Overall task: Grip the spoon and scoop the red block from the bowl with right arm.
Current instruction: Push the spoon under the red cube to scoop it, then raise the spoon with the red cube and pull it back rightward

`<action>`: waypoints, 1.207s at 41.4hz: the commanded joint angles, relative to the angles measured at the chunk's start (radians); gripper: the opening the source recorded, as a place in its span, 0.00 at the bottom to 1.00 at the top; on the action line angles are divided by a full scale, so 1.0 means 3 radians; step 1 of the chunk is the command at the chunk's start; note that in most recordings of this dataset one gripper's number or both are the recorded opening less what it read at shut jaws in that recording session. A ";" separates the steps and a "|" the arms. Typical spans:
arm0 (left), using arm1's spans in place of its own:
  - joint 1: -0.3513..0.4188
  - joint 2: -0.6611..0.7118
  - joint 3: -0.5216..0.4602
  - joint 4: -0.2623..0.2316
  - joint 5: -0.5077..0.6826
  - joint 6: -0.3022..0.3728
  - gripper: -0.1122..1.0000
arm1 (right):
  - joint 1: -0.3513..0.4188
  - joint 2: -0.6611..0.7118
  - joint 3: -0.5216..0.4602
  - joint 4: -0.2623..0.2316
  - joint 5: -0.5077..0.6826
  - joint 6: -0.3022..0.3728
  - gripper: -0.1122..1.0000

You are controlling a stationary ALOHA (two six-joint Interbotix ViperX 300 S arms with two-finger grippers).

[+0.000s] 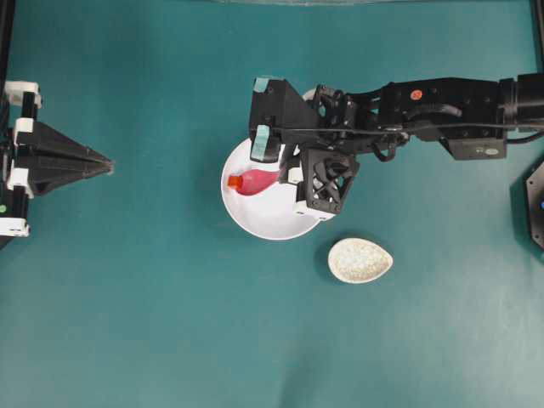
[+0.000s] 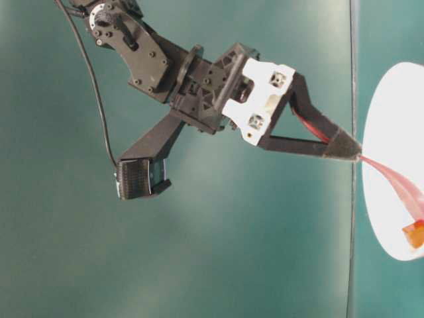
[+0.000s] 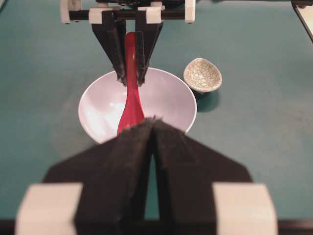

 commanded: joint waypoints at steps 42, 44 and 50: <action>0.0005 0.0026 -0.0077 0.0010 -0.0015 0.0000 0.10 | 0.0005 -0.0516 0.0614 0.0051 -0.0854 0.0245 0.33; 0.0005 0.0020 -0.0077 0.0005 -0.0010 0.0000 0.10 | 0.0005 -0.0562 0.0670 0.0051 -0.0931 0.0240 0.33; 0.0005 0.0026 -0.0077 0.0005 -0.0015 0.0000 0.10 | 0.0031 -0.0690 0.0854 0.0046 -0.1186 0.0235 0.33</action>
